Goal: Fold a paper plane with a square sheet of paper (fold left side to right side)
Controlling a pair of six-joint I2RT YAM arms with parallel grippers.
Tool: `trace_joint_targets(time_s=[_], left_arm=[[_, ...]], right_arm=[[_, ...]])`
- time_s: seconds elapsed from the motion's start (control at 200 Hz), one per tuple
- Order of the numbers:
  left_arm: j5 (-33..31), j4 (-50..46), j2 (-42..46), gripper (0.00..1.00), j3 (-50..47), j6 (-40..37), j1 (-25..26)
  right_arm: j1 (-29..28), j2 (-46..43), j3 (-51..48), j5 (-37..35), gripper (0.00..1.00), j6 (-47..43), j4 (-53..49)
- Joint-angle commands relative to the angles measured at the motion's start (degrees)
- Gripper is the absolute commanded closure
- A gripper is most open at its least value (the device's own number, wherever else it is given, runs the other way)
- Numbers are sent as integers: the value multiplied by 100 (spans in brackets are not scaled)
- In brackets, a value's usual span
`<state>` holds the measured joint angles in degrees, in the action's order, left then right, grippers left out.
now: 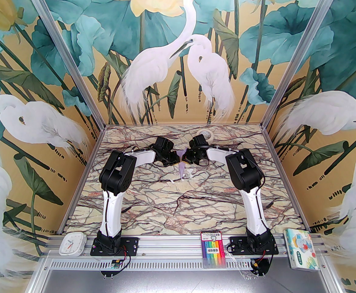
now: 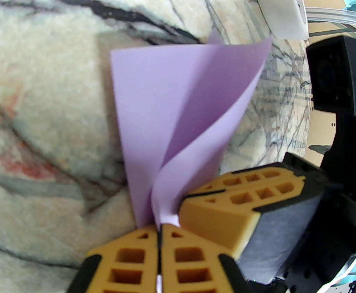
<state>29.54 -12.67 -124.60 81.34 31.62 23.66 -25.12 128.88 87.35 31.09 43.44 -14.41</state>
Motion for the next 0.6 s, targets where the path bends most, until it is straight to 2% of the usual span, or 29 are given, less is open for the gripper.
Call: trace_joint_targets(time_s=[0.0,0.105,0.195,0.275,0.365,0.475,0.595], left_arm=[[-177,-444,-273,93,50,-164,61],[-256,-609,-103,86,163,-204,43],[-403,-687,283,69,181,-187,-4],[-519,-623,721,67,38,-139,-19],[-412,-246,1121,69,-310,114,-12],[71,352,1252,83,-736,535,80],[188,743,1233,86,-1079,830,306]], right_arm=[[32,116,-216,-135,100,-73,-136],[30,102,-277,-129,100,-59,-105],[29,102,-284,-136,100,-58,-131],[28,111,-290,-139,100,-63,-133],[25,89,-318,-134,100,-42,-108],[20,85,-324,-124,100,-36,-80],[14,90,-350,-106,100,-4,-24]])
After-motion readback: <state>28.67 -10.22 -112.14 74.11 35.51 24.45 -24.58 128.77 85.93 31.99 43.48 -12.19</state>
